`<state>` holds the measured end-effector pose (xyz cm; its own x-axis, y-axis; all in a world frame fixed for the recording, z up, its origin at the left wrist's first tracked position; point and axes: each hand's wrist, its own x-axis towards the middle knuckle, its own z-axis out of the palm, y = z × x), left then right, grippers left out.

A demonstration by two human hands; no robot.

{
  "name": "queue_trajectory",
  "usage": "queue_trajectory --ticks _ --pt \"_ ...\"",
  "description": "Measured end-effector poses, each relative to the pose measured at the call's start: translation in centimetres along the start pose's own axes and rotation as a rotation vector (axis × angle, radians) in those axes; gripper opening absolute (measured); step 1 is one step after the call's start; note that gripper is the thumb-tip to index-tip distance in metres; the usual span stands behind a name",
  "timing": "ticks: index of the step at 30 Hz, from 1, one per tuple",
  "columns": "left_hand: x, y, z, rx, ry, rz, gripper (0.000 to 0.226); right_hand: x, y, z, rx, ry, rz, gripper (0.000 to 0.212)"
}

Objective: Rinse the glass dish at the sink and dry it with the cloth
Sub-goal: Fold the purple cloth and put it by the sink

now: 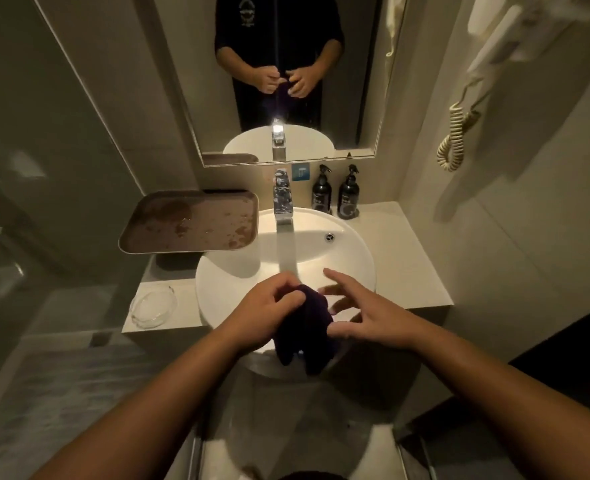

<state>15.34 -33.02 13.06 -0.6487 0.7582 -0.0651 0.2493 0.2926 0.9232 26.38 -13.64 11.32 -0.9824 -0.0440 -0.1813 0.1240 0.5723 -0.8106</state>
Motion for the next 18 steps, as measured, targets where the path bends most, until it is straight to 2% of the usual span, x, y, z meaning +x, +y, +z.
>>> queue_trajectory --ticks 3,6,8,10,18 --pt "-1.6 1.1 -0.3 0.054 -0.025 0.029 0.010 0.0 -0.6 0.0 -0.064 -0.157 -0.011 0.058" --pt "-2.7 1.2 -1.2 0.067 0.002 0.038 0.012 0.0 -1.0 0.7 -0.155 -0.146 -0.019 0.037" --pt "-3.5 0.8 -1.8 0.065 0.020 0.031 0.014 -0.2 -1.1 1.3 -0.141 -0.137 -0.028 0.028" --pt "-4.4 0.3 -2.2 0.063 0.036 0.033 0.014 -0.7 -1.4 1.9 -0.117 -0.101 -0.023 0.009" --pt "-8.5 -5.1 -2.9 -0.031 0.133 -0.042 0.019 -1.8 -0.9 4.6 -0.155 0.099 -0.044 0.015"
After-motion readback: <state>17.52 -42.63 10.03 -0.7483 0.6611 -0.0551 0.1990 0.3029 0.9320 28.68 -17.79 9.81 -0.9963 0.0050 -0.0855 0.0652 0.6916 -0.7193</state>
